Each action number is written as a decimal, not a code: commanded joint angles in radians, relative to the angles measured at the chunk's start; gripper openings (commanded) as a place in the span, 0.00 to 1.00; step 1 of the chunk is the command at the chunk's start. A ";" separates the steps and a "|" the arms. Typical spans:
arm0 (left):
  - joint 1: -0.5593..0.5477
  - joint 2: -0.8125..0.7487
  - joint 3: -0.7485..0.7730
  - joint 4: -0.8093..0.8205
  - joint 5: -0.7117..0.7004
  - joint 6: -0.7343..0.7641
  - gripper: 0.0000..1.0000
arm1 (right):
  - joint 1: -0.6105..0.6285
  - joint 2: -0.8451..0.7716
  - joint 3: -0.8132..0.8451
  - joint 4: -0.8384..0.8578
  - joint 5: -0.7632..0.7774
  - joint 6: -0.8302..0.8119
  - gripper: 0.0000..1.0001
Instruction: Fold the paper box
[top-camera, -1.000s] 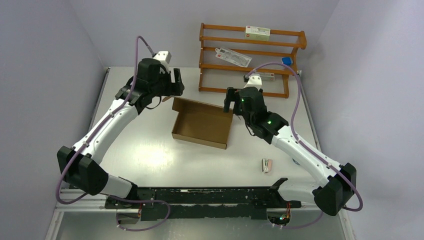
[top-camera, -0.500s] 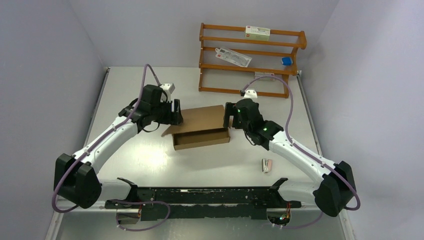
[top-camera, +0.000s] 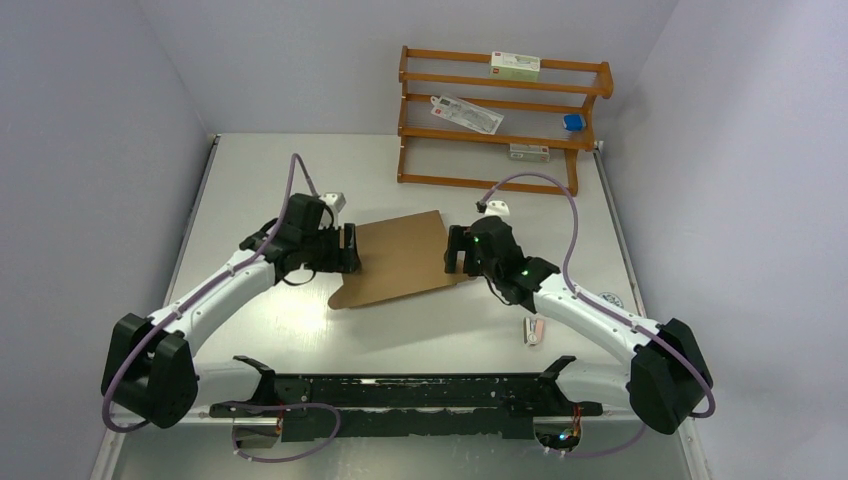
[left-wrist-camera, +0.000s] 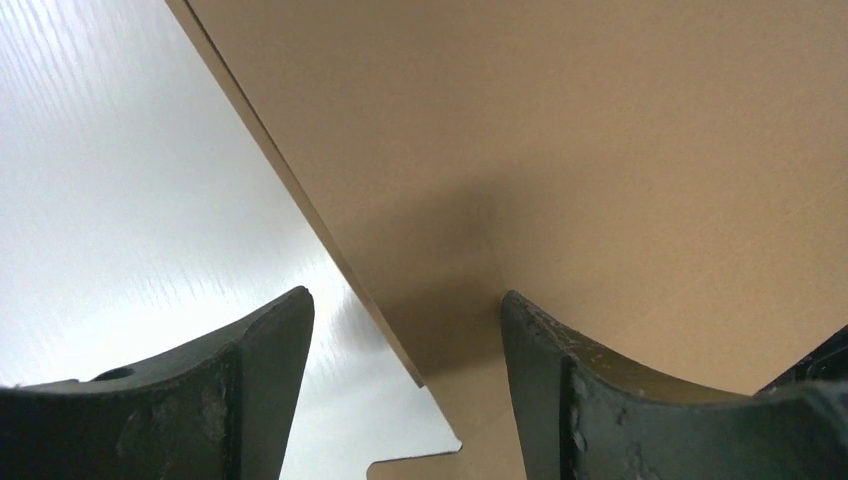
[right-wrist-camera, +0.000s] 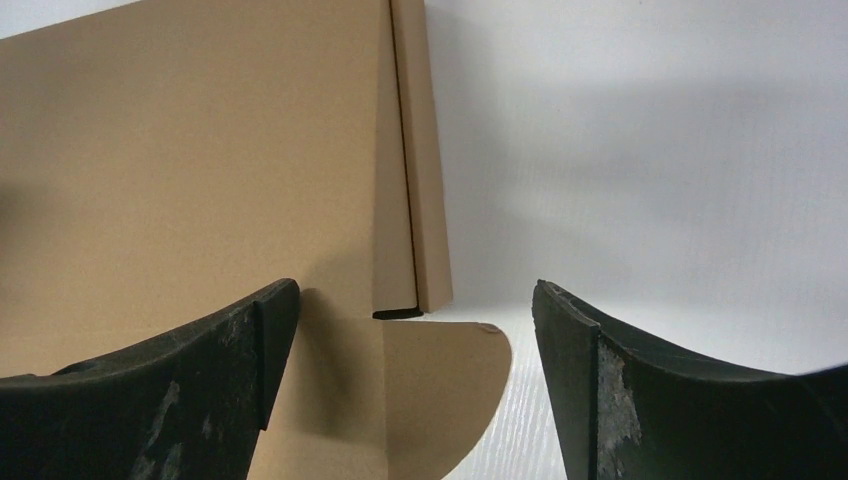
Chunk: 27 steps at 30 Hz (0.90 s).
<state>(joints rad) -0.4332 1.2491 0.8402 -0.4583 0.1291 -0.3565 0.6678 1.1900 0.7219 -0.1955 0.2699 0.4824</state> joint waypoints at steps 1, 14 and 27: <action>0.005 -0.046 -0.084 0.048 -0.020 -0.063 0.72 | -0.004 0.002 -0.051 0.083 -0.026 -0.003 0.89; -0.010 0.015 -0.208 0.212 0.005 -0.132 0.56 | -0.006 0.057 -0.225 0.303 -0.046 -0.037 0.79; -0.058 0.119 -0.133 0.313 -0.086 -0.120 0.54 | -0.028 0.019 -0.208 0.307 -0.027 -0.094 0.76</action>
<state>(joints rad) -0.4801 1.3502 0.6868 -0.1452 0.1104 -0.4904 0.6552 1.2415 0.4984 0.1314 0.2356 0.4240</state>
